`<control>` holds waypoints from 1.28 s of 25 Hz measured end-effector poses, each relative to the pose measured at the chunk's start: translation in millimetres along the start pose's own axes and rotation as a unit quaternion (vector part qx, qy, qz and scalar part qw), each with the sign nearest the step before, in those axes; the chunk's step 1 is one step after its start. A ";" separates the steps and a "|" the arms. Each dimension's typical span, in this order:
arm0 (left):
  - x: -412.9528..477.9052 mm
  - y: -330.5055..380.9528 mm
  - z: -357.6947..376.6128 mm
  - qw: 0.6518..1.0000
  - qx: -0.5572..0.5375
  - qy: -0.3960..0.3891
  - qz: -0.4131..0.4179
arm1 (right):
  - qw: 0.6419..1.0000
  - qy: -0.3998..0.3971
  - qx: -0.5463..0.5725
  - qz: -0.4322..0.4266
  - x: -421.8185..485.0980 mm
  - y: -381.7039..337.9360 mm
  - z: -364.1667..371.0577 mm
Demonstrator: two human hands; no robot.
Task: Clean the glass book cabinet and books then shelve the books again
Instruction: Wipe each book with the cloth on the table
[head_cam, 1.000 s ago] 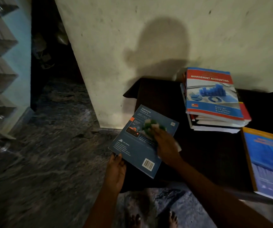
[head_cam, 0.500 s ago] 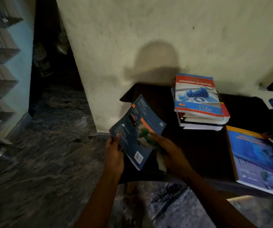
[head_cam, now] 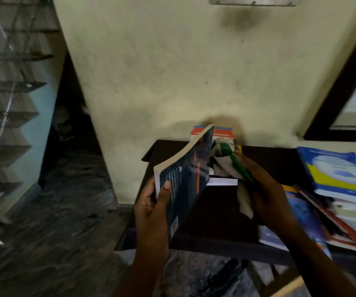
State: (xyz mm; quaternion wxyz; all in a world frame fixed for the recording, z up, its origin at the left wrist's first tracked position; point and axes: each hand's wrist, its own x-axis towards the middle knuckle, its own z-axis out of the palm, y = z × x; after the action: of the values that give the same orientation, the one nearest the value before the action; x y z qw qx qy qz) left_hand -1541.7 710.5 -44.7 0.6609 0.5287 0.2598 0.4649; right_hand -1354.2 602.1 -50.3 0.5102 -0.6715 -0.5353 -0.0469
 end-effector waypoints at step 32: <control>-52.7 -311.7 228.8 0.614 0.577 -0.368 0.393 | 0.968 0.054 -0.072 0.235 -133.5 126.9 -229.2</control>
State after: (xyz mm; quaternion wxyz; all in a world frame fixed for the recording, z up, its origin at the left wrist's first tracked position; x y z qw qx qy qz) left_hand -1267.5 556.3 -275.6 0.0128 0.9793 -0.0232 0.2009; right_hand -1202.5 355.9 -103.3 0.4855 -0.8099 -0.3292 -0.0004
